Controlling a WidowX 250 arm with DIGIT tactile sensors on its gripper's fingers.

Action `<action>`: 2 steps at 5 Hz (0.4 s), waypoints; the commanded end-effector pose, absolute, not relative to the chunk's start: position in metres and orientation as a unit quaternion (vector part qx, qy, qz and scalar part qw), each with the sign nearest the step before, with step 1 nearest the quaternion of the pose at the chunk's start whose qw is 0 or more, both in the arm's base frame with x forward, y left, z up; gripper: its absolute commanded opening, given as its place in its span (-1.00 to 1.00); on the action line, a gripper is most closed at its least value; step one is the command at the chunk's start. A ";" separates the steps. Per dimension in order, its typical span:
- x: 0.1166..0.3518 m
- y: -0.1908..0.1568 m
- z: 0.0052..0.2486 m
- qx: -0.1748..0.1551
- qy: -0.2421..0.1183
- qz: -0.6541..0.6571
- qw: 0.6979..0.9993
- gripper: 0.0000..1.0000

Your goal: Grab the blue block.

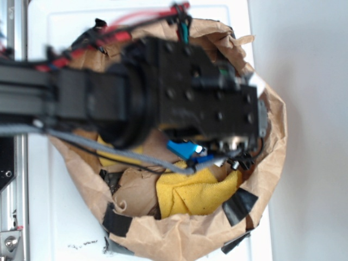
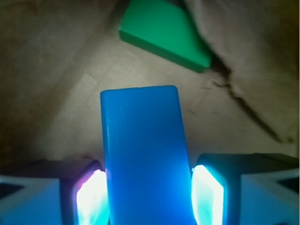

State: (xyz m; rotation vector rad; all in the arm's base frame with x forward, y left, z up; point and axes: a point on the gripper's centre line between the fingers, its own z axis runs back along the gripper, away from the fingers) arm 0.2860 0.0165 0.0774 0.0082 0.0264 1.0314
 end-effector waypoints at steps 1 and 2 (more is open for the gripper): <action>0.269 0.029 0.136 -0.032 -0.019 0.484 0.875 -1.00; 0.250 0.028 0.159 -0.040 -0.056 0.466 0.882 -1.00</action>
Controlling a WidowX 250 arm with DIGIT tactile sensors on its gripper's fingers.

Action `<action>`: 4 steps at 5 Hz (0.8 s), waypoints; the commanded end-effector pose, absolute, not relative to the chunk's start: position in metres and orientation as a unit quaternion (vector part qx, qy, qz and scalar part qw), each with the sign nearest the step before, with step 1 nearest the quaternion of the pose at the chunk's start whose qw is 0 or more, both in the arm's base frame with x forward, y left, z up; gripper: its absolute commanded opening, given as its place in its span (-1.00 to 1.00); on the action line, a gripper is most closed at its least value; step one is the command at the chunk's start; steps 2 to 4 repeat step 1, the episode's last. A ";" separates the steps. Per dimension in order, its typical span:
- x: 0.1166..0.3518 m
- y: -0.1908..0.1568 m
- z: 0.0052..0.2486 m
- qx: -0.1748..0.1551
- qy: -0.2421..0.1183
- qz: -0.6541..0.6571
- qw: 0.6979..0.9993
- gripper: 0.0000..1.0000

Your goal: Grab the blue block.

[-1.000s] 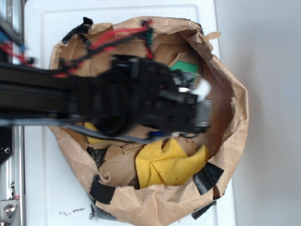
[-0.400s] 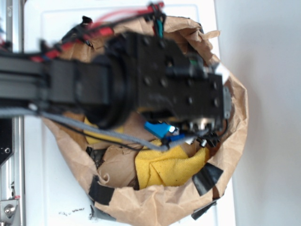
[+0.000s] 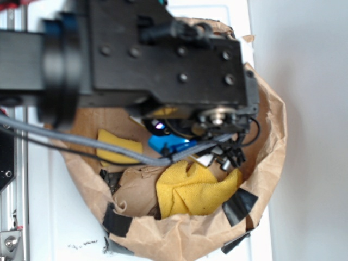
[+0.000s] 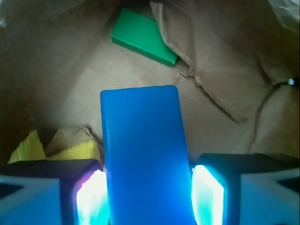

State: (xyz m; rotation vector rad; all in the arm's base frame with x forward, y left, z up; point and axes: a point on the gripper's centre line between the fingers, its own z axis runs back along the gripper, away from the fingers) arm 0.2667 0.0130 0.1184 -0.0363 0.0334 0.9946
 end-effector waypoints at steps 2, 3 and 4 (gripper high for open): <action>0.228 0.031 0.169 -0.044 -0.080 0.420 0.903 -1.00; 0.228 0.031 0.169 -0.044 -0.080 0.420 0.903 -1.00; 0.228 0.031 0.169 -0.044 -0.080 0.420 0.903 -1.00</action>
